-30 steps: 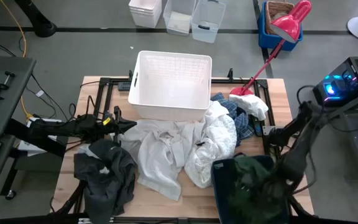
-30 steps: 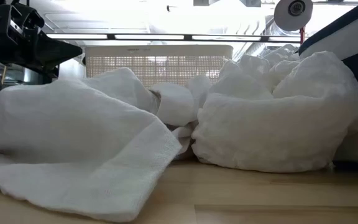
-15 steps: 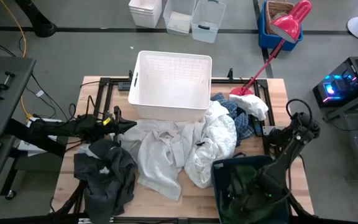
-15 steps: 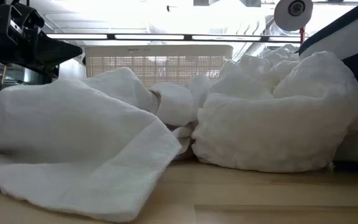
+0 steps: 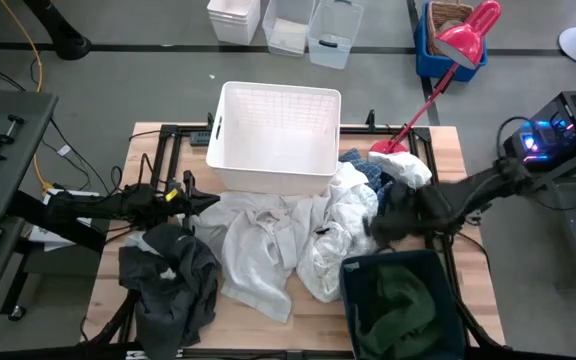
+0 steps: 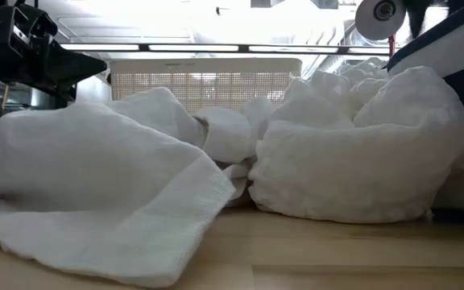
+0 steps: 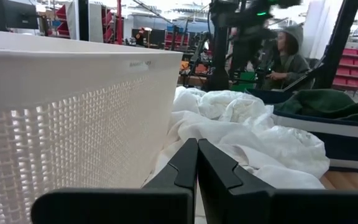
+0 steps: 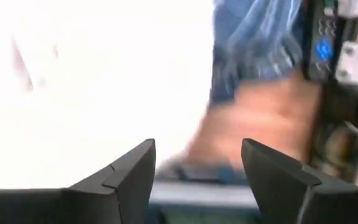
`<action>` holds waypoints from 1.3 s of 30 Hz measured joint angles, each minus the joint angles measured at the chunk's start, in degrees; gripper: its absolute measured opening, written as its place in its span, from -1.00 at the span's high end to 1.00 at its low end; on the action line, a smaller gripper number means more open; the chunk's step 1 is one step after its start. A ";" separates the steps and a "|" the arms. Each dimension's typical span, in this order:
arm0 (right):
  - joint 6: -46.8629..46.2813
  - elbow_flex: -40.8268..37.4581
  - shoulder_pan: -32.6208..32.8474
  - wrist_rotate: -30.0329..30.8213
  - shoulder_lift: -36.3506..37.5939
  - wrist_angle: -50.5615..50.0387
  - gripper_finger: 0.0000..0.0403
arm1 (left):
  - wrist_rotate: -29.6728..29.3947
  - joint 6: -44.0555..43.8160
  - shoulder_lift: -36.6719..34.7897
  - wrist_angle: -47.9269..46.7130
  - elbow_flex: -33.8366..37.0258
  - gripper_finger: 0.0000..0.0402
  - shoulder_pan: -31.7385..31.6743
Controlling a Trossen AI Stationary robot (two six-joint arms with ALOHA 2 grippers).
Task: Sort clothes
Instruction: Put the blue checkered polo shirt into the blue laundry bin
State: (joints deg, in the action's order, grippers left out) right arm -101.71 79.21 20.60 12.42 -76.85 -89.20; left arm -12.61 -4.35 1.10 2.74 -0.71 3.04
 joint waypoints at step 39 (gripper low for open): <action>47.54 -5.56 -14.62 3.46 5.32 26.48 -0.07 | 0.01 0.01 0.02 -0.30 0.00 1.00 0.00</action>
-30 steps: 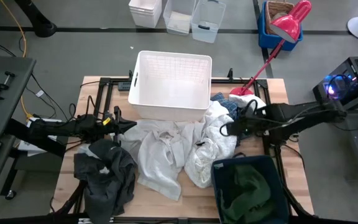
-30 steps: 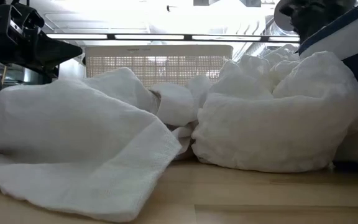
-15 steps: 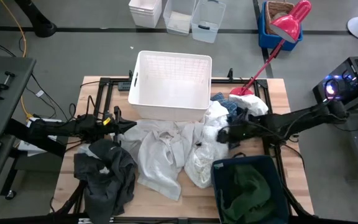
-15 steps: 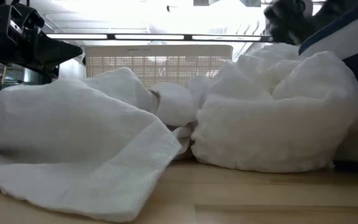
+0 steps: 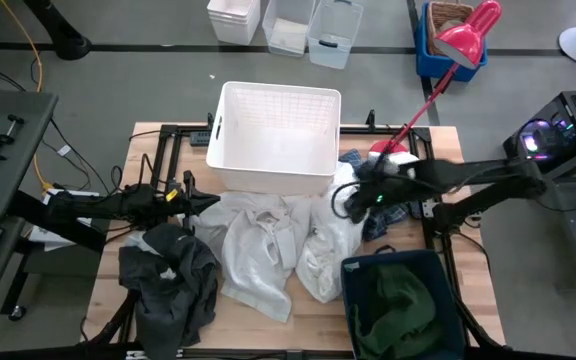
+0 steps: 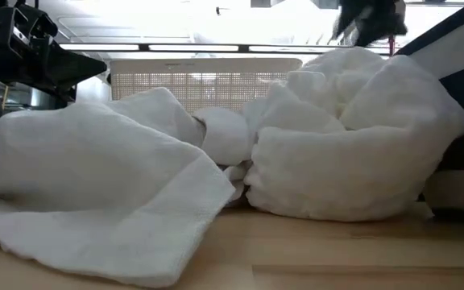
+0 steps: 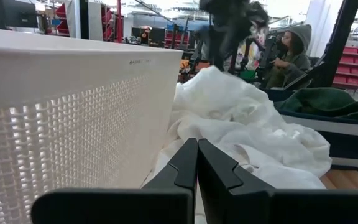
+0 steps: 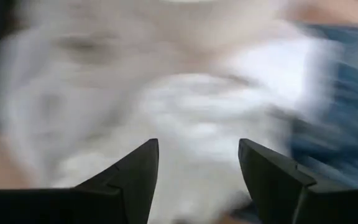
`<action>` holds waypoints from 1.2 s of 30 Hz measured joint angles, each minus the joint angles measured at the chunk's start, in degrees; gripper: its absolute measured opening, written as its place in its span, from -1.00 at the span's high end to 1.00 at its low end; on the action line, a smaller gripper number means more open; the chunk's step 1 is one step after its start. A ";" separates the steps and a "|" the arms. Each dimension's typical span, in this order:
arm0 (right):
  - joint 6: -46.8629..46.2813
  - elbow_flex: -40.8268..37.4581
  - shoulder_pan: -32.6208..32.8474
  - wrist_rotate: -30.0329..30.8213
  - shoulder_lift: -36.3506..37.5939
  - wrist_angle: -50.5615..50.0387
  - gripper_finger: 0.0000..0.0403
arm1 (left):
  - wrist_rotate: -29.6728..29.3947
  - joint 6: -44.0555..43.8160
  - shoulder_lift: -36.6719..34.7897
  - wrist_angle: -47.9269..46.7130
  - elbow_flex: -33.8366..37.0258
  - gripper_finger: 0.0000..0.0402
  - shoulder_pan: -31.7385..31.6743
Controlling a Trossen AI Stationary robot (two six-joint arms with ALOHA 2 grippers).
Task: Sort clothes
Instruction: Put the blue checkered polo shirt into the blue laundry bin
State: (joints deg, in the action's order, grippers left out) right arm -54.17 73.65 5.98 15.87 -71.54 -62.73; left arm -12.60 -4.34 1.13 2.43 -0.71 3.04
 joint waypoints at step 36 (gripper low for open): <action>-13.57 -38.86 -20.37 -7.53 -13.27 29.42 0.90 | 0.00 0.00 -0.01 -0.06 0.00 1.00 0.01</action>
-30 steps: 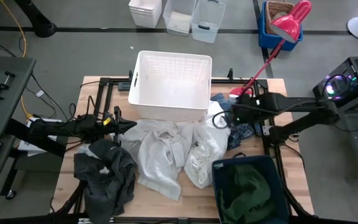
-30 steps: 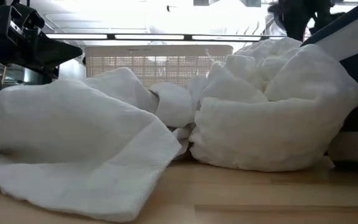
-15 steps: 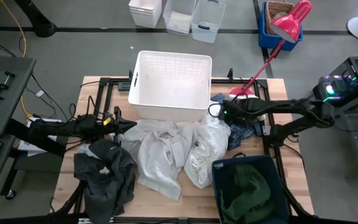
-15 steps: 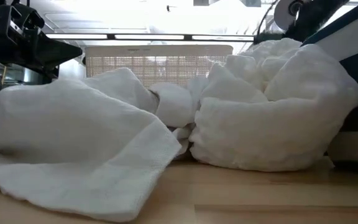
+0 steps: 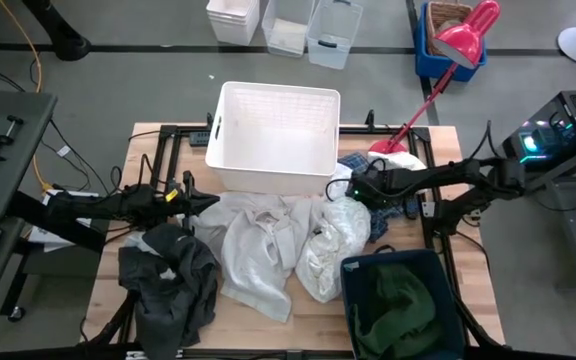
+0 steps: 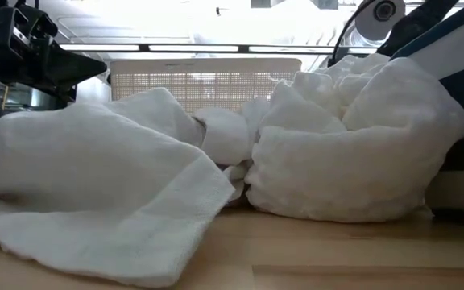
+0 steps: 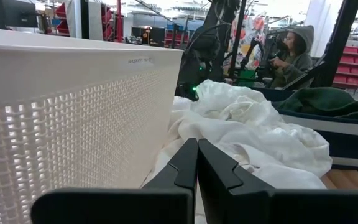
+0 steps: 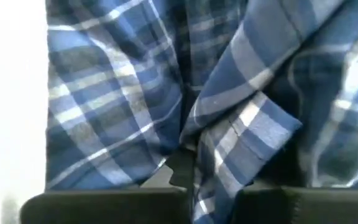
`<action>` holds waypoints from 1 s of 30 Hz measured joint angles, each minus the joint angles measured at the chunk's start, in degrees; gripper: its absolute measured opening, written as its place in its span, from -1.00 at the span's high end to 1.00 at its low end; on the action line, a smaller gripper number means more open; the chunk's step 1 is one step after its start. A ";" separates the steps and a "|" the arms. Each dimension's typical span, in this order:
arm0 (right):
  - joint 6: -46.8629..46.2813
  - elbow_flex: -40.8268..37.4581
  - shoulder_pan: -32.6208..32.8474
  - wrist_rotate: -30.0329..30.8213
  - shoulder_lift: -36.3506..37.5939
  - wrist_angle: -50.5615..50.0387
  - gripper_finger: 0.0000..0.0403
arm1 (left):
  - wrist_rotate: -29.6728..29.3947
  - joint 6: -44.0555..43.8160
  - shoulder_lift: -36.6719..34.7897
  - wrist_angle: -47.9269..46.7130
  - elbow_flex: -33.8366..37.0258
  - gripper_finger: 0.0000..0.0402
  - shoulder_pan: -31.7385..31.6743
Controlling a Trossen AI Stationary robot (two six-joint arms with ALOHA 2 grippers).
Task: Sort clothes
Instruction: Put the blue checkered polo shirt into the blue laundry bin
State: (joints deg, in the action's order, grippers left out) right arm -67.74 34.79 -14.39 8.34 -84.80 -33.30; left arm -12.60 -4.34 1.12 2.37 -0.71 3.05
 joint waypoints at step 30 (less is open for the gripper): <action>26.20 64.33 48.06 24.15 19.87 -14.29 0.98 | 0.00 -0.02 0.01 0.02 0.00 1.00 0.00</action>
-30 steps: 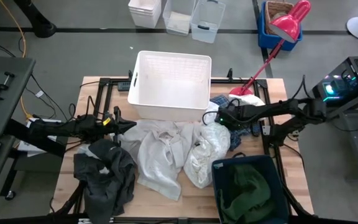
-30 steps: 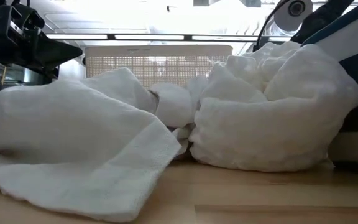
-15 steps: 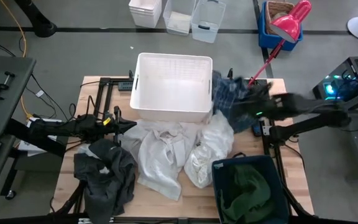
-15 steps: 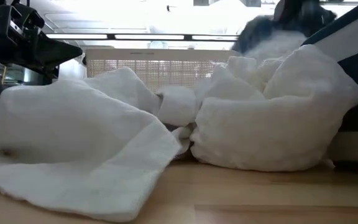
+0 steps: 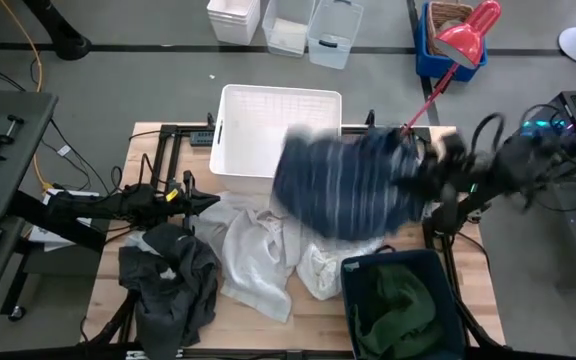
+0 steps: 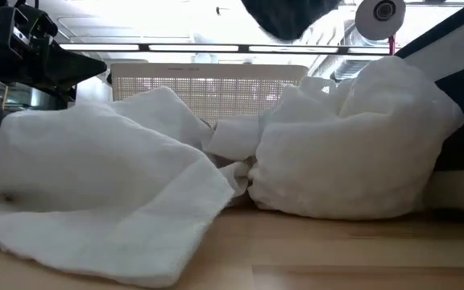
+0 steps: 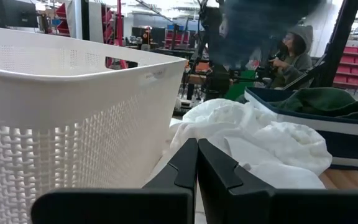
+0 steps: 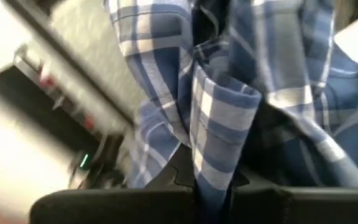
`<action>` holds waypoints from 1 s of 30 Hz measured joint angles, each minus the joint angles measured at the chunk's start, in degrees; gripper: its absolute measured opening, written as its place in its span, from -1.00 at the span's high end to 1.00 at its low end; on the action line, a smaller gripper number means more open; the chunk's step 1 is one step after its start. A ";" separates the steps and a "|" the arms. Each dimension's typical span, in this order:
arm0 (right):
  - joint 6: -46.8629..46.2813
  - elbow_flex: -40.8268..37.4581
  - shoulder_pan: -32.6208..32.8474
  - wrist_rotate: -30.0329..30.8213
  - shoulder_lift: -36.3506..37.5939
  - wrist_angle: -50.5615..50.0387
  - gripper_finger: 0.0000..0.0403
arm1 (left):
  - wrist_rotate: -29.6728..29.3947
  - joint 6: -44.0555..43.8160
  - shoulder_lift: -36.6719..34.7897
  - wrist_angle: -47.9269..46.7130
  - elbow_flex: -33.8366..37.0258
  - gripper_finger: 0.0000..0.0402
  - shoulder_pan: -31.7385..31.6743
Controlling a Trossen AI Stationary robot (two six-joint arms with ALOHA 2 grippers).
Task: Sort clothes
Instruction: Put the blue checkered polo shirt into the blue laundry bin
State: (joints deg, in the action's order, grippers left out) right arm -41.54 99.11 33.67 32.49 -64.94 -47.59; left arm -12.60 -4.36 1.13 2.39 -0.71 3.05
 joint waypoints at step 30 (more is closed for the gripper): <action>-38.95 25.41 30.84 -4.04 -18.10 -42.47 0.98 | 0.00 0.02 0.00 0.00 0.00 1.00 -0.02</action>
State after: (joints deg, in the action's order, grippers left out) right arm -80.49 124.52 64.52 28.45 -83.04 -90.06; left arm -12.60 -4.34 1.12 2.39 -0.71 3.03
